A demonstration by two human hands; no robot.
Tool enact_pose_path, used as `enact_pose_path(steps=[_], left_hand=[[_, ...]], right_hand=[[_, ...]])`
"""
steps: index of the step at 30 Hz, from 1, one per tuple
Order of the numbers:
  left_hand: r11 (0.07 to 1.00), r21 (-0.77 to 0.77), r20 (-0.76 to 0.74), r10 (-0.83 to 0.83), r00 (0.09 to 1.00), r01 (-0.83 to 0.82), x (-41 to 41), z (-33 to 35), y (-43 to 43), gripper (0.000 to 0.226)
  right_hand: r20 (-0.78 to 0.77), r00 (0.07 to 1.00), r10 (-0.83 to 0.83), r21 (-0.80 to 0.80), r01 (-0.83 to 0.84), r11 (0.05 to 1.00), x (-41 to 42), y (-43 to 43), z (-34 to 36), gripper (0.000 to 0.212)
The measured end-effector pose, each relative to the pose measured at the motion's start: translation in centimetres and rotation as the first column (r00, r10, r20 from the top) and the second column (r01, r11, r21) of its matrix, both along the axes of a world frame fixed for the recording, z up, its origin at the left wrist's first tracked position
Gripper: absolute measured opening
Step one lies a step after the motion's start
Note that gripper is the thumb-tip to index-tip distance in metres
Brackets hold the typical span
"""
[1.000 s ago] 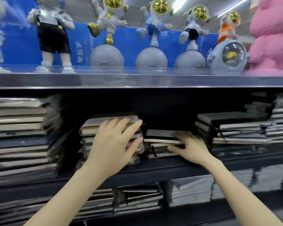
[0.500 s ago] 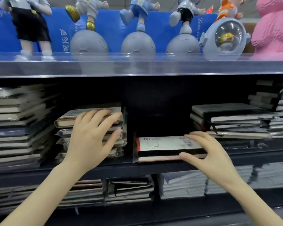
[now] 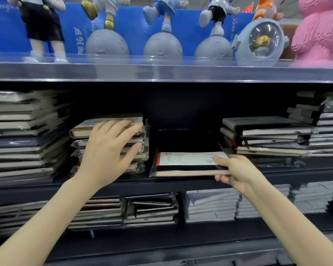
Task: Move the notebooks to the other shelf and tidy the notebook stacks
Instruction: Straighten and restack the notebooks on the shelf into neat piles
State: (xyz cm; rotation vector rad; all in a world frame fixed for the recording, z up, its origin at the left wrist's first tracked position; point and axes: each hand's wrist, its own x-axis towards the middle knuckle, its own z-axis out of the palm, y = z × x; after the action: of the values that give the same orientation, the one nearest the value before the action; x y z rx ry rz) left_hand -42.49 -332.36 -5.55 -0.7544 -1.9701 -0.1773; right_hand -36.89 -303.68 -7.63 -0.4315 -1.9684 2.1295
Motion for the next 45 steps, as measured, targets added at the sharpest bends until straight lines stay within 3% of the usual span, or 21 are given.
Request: enact_pose_path(steps=[3,11,16,20,29,37,40,45], left_hand=[[0.999,-0.034,0.043,0.004,0.999,-0.003,0.1,0.1,-0.2,0.046],[0.997,0.028,0.151,-0.071,0.986,0.068,0.6,0.5,-0.5,0.051],[0.987,0.108,0.129,-0.132,0.983,0.118,1.4,0.6,-1.2,0.048],[0.98,0.16,0.009,-0.122,0.993,0.119,2.5,1.0,-3.2,0.043],[0.937,0.349,-0.168,0.094,0.981,-0.03,4.4,2.4,-13.0,0.036],[0.947,0.196,-0.089,0.275,0.957,-0.254,3.2,4.3,-20.1,0.048],[0.959,0.227,-0.109,0.197,0.974,-0.169,3.3,4.3,-19.5,0.044],[0.953,0.268,-0.22,-0.081,0.972,0.14,4.6,4.1,-13.9,0.036]], right_hand=[[-0.074,0.996,-0.05,-0.042,0.047,0.998,1.9,-0.7,0.0,0.014],[-0.255,0.965,-0.065,0.087,0.09,0.992,8.3,-1.6,2.4,0.012],[-0.223,0.97,-0.095,-0.129,0.067,0.989,9.2,-1.7,5.3,0.012],[-0.249,0.965,-0.083,-0.238,0.022,0.971,7.9,-4.1,6.1,0.015],[-0.292,0.953,0.078,-0.331,-0.177,0.927,3.0,-15.6,7.5,0.014],[-0.299,0.948,0.109,-0.41,-0.231,0.883,0.8,-22.4,7.4,0.011],[-0.301,0.952,0.062,-0.386,-0.181,0.904,1.6,-21.9,7.1,0.014],[-0.302,0.953,-0.021,-0.305,-0.076,0.949,3.3,-18.4,6.7,0.012]])
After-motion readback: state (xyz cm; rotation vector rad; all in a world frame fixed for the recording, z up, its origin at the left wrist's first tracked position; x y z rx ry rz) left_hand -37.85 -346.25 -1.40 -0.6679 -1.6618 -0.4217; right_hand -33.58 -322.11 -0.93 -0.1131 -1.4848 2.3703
